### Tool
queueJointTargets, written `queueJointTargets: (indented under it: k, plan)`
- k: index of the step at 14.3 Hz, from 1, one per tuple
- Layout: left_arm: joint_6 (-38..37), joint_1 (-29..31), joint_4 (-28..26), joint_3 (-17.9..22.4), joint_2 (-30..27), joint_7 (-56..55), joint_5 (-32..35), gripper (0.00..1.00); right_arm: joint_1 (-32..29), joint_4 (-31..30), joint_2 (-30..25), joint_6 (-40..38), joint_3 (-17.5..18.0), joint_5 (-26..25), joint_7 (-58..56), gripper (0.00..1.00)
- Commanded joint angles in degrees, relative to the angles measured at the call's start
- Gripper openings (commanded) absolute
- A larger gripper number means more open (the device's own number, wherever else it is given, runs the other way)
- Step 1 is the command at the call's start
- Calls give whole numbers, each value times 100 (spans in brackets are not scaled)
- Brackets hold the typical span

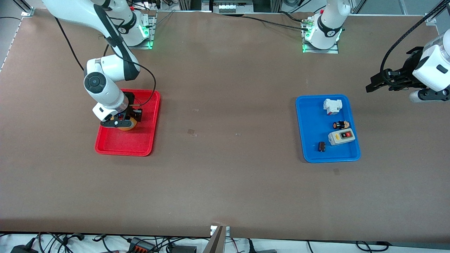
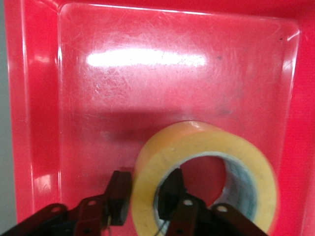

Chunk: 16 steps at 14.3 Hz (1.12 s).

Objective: Place and move tape with both arms
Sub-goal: 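Lower the tape into the red tray and open the right gripper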

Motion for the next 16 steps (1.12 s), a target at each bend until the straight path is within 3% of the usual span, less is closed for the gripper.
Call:
queueJointTargets:
  k: [1,3,5,12,16]
  plan:
    - [-39,46,-108,-56,-157,112,-31,100,-104,80,-109,7,97,194,-90,82]
    - [-39,46,-117,-56,-157,112,-31,100,-95,177,-240,-29,89,248,-107,95]
    - [-39,37,-108,-56,-157,112,-31,100,-104,483,-486,-465,71,248,-107,96]
    - [-47,37,-117,-56,-157,112,-31,100,-209,3741,-645,-4418,18,239,-98,97]
    - [-56,37,-117,-56,-157,112,-31,100,-341,5088,-680,-5887,1,248,-221,99]
